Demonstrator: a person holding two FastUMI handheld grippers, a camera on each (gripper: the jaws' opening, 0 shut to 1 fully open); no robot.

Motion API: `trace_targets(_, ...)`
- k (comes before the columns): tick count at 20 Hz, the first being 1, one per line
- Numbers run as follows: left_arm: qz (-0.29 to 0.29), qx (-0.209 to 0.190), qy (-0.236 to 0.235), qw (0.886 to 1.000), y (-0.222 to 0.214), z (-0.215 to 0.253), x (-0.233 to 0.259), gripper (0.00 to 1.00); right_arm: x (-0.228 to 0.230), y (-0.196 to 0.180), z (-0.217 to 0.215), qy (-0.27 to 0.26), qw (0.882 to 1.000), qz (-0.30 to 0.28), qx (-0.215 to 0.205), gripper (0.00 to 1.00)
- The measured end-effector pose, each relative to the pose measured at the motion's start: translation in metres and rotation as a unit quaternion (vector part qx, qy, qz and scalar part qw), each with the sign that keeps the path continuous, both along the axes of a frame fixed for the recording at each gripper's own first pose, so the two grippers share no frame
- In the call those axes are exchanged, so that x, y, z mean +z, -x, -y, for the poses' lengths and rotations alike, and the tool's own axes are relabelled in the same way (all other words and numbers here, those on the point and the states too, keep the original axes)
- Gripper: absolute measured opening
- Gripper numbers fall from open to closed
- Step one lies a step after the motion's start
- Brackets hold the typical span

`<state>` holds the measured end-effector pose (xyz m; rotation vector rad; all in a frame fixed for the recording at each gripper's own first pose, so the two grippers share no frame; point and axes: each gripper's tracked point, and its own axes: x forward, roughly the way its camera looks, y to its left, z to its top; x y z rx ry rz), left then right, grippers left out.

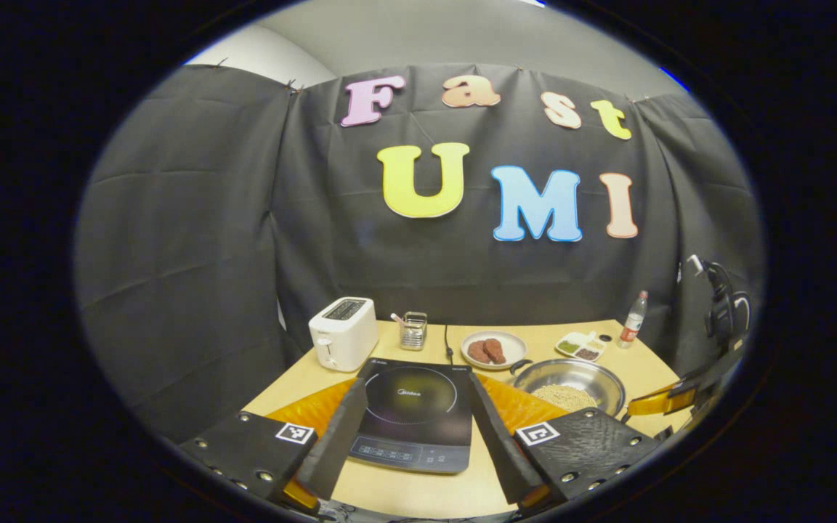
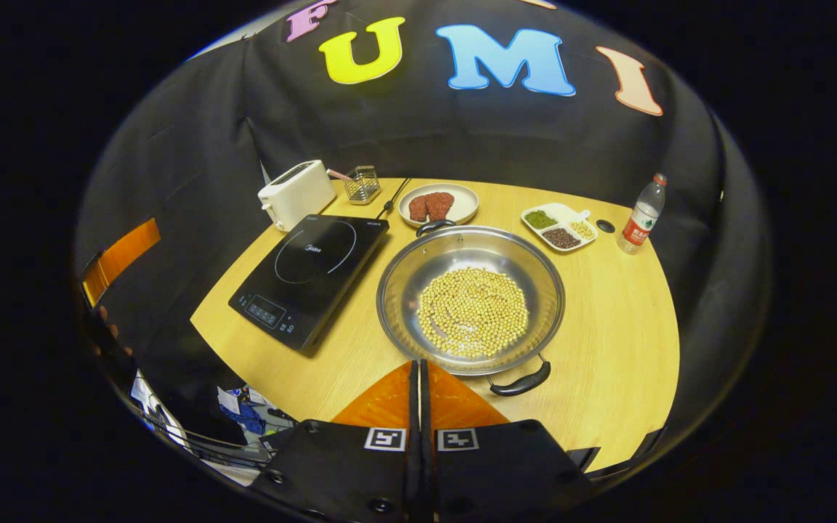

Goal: First push the handle of the pot to place it horizontally, then grasp the pot with both hands and set it on the induction cooktop.

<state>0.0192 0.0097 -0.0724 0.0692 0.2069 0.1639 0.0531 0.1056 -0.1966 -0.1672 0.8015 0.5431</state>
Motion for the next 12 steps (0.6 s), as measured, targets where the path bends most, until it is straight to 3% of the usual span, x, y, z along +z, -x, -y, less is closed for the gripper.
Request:
trace_targets(5,0.003,0.001,-0.025,1.0,-0.007,0.027,0.008,0.82,-0.043,0.007,0.021,0.015,0.999,-0.044,0.016,0.0)
trace_targets(12,-0.017,-0.002,-0.031,0.999,-0.007,0.056,-0.004,0.82,-0.081,-0.012,0.036,0.016,0.996,-0.085,0.003,0.02)
